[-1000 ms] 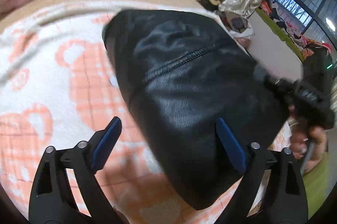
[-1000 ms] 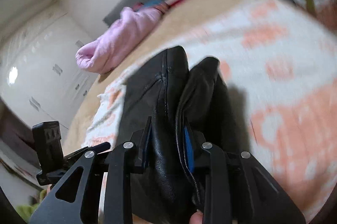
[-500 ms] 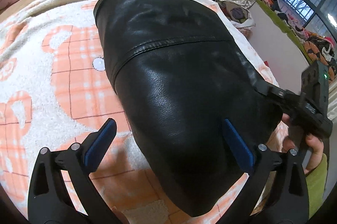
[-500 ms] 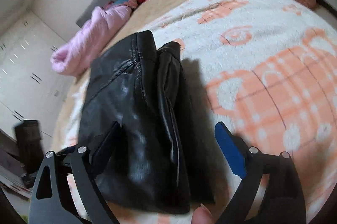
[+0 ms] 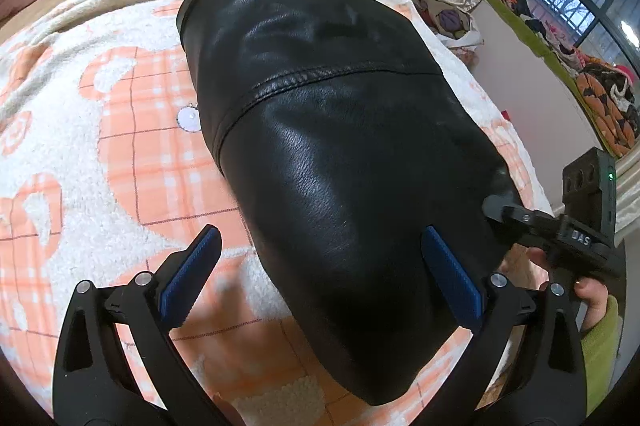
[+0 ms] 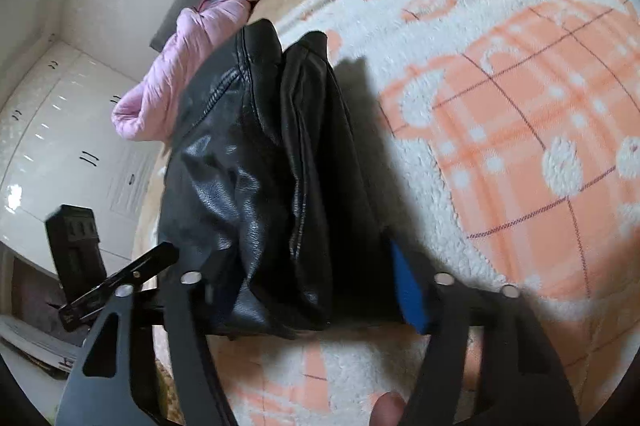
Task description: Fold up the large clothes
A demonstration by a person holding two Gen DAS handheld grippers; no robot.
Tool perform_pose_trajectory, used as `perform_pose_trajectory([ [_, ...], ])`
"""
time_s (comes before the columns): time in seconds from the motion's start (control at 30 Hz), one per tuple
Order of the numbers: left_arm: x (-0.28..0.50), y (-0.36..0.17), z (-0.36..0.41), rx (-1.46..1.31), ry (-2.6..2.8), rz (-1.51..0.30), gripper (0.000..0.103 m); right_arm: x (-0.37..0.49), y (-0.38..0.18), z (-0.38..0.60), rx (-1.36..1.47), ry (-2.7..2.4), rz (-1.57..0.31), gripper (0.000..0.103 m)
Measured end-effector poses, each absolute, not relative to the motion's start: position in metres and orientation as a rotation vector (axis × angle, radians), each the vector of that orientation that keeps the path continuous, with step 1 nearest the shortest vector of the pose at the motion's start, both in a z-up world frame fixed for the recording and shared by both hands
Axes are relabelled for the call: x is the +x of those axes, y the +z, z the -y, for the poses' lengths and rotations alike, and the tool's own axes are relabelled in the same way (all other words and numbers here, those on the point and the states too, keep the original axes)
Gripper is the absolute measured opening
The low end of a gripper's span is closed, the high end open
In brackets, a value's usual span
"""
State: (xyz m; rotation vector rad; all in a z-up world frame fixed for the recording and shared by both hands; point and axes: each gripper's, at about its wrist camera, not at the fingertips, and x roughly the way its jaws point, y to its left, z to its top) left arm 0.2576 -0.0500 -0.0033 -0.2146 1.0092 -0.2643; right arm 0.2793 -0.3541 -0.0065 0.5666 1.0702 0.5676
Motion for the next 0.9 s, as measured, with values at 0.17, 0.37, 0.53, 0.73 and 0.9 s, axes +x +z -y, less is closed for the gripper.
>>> perform_pose_trajectory([
  [0.17, 0.258, 0.000, 0.048, -0.188, -0.258, -1.017, 0.093, 0.268, -0.009, 0.353, 0.624, 0.556, -1.067, 0.052],
  [0.37, 0.257, -0.002, 0.035, -0.187, -0.226, -1.018, 0.093, 0.230, -0.004, 0.323, 0.588, 0.568, -1.074, 0.049],
  [0.53, 0.255, -0.010, 0.029, -0.211, -0.225, -1.022, 0.094, 0.227, 0.000, 0.317, 0.509, 0.493, -1.088, 0.084],
  [0.73, 0.253, -0.005, 0.032, -0.182, -0.222, -1.005, 0.094, 0.227, 0.061, 0.341, 0.485, 0.415, -0.840, 0.087],
  [0.9, 0.253, -0.005, 0.034, -0.187, -0.211, -1.001, 0.094, 0.273, 0.099, 0.320, 0.385, 0.467, -0.763, 0.077],
])
